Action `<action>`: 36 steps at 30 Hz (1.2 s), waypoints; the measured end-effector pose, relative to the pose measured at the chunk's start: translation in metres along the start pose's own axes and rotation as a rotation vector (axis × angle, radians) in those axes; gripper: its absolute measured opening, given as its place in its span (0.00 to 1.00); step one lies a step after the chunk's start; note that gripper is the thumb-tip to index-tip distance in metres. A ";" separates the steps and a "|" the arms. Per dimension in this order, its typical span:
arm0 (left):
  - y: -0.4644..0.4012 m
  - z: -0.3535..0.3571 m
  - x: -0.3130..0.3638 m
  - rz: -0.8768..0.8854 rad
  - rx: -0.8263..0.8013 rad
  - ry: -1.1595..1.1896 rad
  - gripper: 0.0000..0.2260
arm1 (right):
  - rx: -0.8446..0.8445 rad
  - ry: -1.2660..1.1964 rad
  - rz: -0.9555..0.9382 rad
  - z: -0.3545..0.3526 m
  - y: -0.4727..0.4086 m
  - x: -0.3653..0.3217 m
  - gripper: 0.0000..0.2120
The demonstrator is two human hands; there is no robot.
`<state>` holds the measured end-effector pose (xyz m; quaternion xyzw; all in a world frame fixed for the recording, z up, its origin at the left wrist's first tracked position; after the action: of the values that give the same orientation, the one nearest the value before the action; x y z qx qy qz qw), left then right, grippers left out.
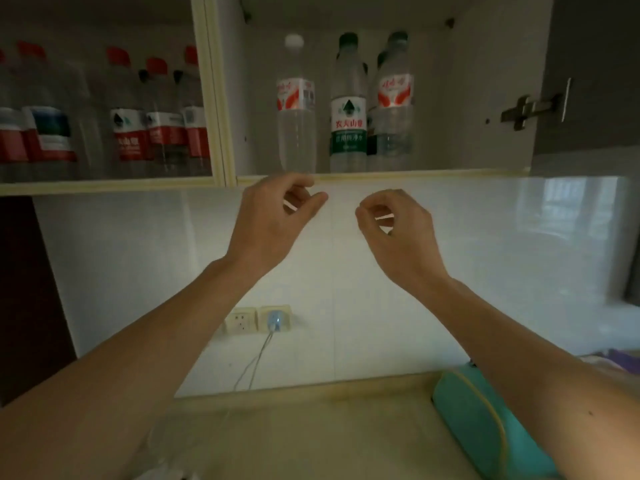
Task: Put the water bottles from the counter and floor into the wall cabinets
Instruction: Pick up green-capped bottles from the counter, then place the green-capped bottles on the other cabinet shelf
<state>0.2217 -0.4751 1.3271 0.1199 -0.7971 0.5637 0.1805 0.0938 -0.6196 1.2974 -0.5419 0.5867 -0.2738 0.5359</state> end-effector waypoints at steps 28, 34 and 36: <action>0.453 0.117 -0.222 -1.158 -0.816 -0.181 0.18 | -0.900 -0.011 1.089 0.151 0.455 0.137 0.18; 0.455 0.149 -0.222 -1.158 -0.934 -0.260 0.17 | -0.896 -0.052 1.185 0.169 0.478 0.153 0.17; 0.453 0.159 -0.223 -1.152 -0.994 -0.291 0.18 | -0.872 -0.065 1.208 0.174 0.479 0.159 0.11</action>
<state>0.2207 -0.4752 0.7983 0.4932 -0.7841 -0.0645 0.3713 0.1165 -0.5964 0.7647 -0.2964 0.8216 0.3422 0.3465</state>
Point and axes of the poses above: each hand's wrist, its own y-axis away from the middle knuckle, its own z-axis out of the palm, x = y × z, the point moved 4 cm from there along -y, towards the middle knuckle, and after that the axes turned 9 degrees about -z, right-handed, at the moved point
